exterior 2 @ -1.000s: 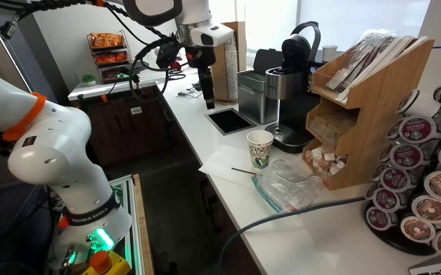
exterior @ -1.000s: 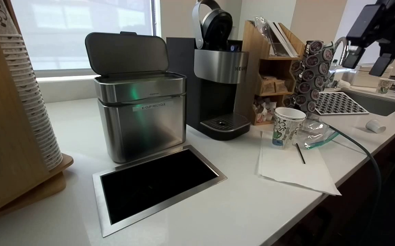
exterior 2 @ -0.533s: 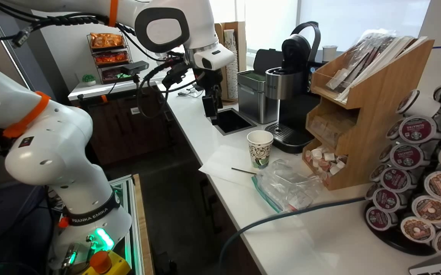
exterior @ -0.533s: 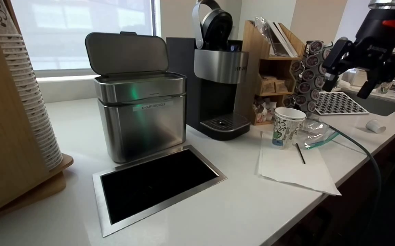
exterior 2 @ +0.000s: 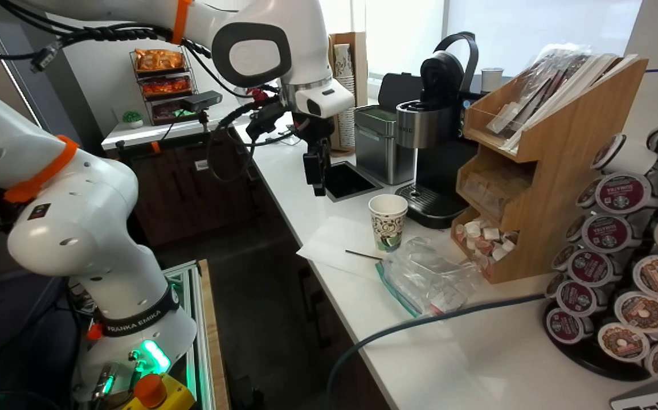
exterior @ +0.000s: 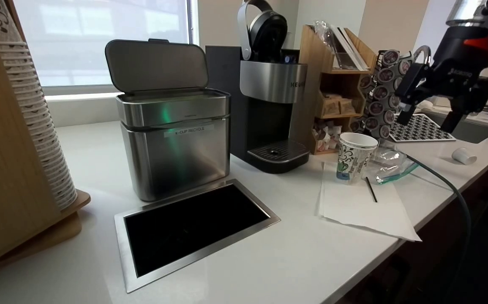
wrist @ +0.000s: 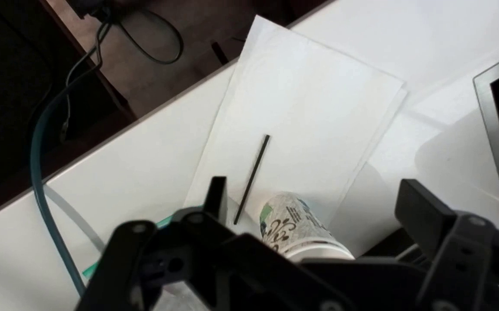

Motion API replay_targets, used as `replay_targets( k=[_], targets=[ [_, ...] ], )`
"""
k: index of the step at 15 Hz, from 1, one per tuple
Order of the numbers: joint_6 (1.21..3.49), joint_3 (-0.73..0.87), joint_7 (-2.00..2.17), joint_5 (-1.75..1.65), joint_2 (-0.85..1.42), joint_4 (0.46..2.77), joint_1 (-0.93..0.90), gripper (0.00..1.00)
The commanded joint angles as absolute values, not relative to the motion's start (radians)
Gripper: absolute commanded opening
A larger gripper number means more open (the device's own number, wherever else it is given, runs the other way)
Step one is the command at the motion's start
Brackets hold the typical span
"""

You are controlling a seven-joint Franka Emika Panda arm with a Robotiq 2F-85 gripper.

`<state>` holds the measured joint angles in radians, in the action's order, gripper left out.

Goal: Put the black straw from the napkin in the stacked coffee cups on the napkin.

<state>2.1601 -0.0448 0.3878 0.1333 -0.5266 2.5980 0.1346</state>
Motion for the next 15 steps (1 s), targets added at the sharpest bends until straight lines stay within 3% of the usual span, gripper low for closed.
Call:
replay_targets(
  k=[1, 12, 15],
  targets=[
    [2.155, -0.011, 0.333, 0.162, -0.385, 2.574, 0.11, 1.0],
    [2.177, -0.004, 0.332, 0.112, -0.074, 2.469, 0.093, 1.0],
    [2.191, -0.001, 0.337, 0.105, -0.018, 2.429, 0.085, 0.96]
  ],
)
